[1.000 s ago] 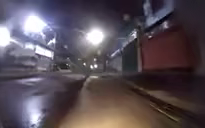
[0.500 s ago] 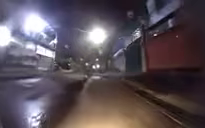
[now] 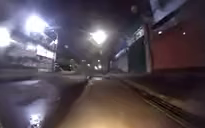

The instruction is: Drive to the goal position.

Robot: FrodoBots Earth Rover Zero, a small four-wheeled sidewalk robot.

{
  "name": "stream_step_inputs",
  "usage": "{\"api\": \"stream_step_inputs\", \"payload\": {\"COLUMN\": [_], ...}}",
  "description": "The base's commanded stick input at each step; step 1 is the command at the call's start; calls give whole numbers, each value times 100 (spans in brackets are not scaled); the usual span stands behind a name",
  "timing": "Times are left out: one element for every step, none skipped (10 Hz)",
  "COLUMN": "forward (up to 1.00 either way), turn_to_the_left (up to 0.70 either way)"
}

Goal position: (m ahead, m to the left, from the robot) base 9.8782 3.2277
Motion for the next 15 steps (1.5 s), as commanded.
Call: {"api": "stream_step_inputs", "payload": {"forward": [70, 70, 70, 70, 70, 70, 70, 70, 70, 70, 70, 70, 70, 70, 70], "turn_to_the_left": [0, 0, 0, 0, 0, 0, 0, 0, 0, 0, 0, 0, 0, 0, 0]}}
